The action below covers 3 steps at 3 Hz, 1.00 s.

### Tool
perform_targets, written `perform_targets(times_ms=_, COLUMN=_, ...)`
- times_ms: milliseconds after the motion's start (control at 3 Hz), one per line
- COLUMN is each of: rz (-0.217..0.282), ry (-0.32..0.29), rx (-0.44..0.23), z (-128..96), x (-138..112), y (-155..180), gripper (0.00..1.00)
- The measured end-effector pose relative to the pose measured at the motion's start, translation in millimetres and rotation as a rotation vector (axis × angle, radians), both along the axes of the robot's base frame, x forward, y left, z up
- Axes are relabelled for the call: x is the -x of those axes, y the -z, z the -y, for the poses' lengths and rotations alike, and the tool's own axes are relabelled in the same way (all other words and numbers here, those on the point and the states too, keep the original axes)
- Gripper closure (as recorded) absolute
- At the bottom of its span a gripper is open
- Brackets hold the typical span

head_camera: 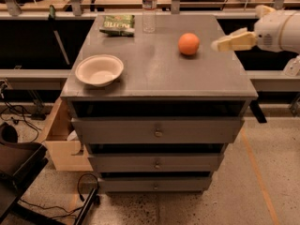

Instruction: Place orange into paper bowl

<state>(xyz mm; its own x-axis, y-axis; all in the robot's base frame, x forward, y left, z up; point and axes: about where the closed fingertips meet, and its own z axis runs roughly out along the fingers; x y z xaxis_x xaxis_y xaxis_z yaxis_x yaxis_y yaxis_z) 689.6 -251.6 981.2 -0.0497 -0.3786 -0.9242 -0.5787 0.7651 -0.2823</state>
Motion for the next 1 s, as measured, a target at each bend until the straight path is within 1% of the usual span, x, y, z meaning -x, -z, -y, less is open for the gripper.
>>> perform_targets(times_ms=333, rz=-0.036, ry=-0.053, rx=-0.102, z=-23, x=-37, y=18, gripper=0.0)
perform_targets(times_ms=667, rz=-0.083, ry=-0.094, rx=-0.181, z=-45, x=-71, y=41, gripper=0.0)
perform_targets(times_ms=1000, rz=-0.136, ry=-0.123, rx=-0.21, z=-65, x=-93, y=66, gripper=0.0)
